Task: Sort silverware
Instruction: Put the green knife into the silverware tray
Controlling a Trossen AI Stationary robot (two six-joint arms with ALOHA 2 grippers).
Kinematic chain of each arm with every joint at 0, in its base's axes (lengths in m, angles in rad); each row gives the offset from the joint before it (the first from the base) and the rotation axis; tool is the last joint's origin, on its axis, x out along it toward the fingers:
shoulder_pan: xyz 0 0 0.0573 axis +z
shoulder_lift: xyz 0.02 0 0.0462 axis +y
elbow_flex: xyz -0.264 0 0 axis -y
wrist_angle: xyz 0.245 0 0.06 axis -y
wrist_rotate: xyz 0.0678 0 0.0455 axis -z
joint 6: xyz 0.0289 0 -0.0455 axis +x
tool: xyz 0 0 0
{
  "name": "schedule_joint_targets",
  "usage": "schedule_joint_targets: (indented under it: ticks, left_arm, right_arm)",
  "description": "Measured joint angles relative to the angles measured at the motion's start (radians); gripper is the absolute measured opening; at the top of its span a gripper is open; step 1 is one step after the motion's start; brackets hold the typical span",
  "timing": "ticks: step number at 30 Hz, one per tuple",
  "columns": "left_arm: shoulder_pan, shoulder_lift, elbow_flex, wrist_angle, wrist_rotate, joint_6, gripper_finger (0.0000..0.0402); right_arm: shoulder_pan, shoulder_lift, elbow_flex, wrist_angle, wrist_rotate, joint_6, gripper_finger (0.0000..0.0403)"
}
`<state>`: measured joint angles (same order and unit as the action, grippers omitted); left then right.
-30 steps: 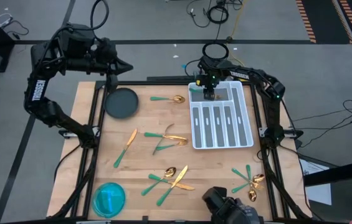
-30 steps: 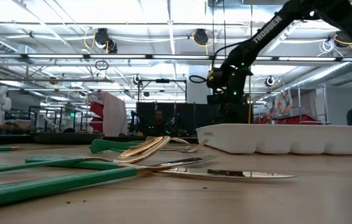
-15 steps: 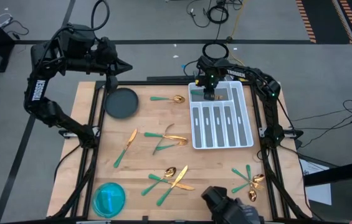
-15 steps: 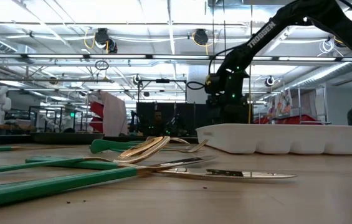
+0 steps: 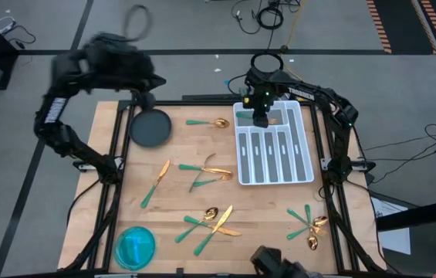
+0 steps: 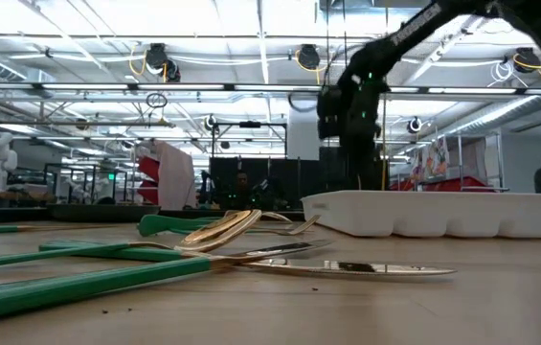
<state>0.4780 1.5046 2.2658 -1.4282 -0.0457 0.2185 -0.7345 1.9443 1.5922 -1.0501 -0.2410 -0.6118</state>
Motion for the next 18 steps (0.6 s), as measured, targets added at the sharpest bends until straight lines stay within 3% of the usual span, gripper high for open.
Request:
schedule_joint_targets:
  ticks: [2,5,12,18]
  left_arm:
    - [0.009,0.028,-0.08,0.012,-0.017,0.012,0.0011]
    - [0.019,0.071,-0.251,0.107,0.058,0.055,0.0011]
    - [0.076,0.15,-0.629,0.591,0.039,0.138,0.0011]
    - [0.152,0.242,-0.79,0.894,0.048,0.137,0.0011]
  right_arm:
    - [0.031,-0.064,0.0,-0.014,0.002,0.002,0.0187]
    - [0.075,-0.188,0.0,-0.024,0.002,0.008,0.0187]
    - [0.154,-0.543,0.0,-0.025,0.002,0.143,0.0187]
    - [0.197,-0.779,0.0,-0.019,0.063,0.291,0.0187]
